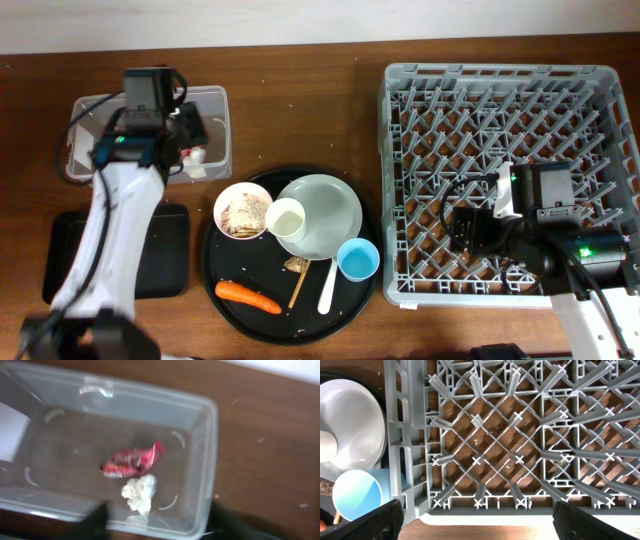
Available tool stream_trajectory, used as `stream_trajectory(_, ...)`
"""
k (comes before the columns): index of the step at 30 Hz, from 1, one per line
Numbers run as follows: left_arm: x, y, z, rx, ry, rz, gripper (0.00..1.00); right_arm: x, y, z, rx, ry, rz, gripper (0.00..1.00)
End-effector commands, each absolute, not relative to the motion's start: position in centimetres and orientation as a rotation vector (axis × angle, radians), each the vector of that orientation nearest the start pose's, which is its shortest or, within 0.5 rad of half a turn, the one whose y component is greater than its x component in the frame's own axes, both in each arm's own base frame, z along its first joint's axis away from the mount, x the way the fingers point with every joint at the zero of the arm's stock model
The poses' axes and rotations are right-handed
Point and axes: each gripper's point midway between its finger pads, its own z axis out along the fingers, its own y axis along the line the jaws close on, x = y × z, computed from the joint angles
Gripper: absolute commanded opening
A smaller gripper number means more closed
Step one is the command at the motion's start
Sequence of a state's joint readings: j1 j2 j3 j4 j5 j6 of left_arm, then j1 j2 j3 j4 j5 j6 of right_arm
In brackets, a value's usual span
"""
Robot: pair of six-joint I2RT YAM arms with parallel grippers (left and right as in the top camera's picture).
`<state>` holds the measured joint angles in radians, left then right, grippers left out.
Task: Sort waste into correct bins and load items into the dishwasher rack
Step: 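Grasp the white tissue with the left gripper and drop it in the clear bin, then grasp the white cup with the left gripper and lift it toward the right gripper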
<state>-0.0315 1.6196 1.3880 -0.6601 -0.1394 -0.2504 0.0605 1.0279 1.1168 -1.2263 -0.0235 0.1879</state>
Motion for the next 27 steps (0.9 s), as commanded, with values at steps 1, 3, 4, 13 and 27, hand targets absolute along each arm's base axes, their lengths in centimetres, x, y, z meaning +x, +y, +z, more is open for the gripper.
stream_trajectory(1, 44.2, 1.1, 14.8, -0.328, 2.54, 0.07, 0.93, 22.7, 1.6, 20.4, 0.168, 2.691, 0.093, 0.99)
stream_trajectory(3, 43.9, 0.9, 14.6, -0.324, 2.555, 0.055, 0.93, 22.7, 1.6, 20.4, 0.169, 2.692, 0.092, 0.98)
stream_trajectory(4, 43.8, 0.8, 14.9, -0.322, 2.555, 0.046, 0.93, 22.7, 1.6, 20.4, 0.168, 2.692, 0.093, 0.98)
stream_trajectory(13, 36.8, 0.2, 19.1, -0.312, 2.637, 0.003, 0.93, 22.7, 1.6, 20.4, 0.168, 2.692, 0.092, 0.98)
stream_trajectory(27, 26.4, 2.7, 14.7, -0.713, 2.99, -0.139, 0.99, 22.4, 5.5, 19.9, -0.036, 2.739, 0.365, 0.98)
